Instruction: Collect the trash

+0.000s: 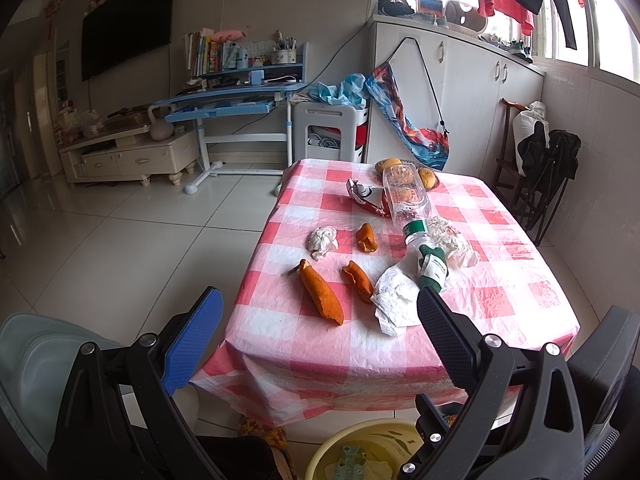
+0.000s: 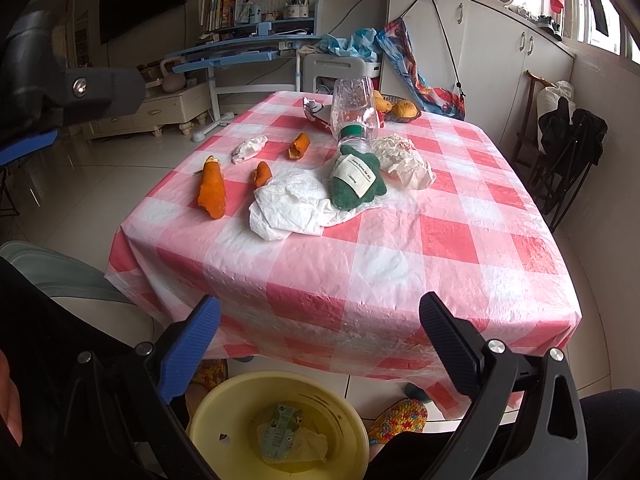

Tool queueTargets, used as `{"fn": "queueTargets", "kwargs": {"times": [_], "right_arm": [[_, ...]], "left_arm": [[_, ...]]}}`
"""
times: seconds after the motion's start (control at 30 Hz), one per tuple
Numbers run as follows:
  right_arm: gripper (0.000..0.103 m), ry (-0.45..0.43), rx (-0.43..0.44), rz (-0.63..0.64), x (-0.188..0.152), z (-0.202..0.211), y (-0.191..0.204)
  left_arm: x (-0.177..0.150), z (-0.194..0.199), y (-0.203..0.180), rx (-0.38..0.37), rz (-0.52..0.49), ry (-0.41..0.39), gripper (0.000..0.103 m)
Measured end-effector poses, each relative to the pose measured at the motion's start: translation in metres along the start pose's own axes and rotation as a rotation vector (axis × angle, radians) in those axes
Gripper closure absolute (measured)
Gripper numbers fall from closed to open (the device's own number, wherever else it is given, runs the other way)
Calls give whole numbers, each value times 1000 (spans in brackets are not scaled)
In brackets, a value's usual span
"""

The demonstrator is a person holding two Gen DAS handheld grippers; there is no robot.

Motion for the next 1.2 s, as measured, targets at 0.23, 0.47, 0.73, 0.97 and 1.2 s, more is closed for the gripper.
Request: {"fn": "queueTargets", "kwargs": {"times": [0.23,0.47,0.73,0.97,1.2], "right_arm": [[8,3,19,-10,5,-5,-1],[8,-32,74,-77,20,-12,-11],[8,-62,122,-173,36,-22,-33],[8,-63,154,-193,63,-40,-50],[21,7,241,-244,71,-85,-49]], "left_arm": [[-10,-15,23,27,40,52,9],[-21,-29,46,32,132,126,9],[-22,-36,63,-19,240,154,9],[-14,-63,43,-1,175,174,9],[-15,-103,17,48,68,241,9]]}}
Point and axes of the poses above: each gripper's, at about its wrist camera, not at the fingertips, and z roughly against the way its jaws point, y to its left, x to its top, the point moved 9 cm from there along -z, roughly the way its jaws point, and after that the axes turned 7 degrees about z, right-handed, at the moved point
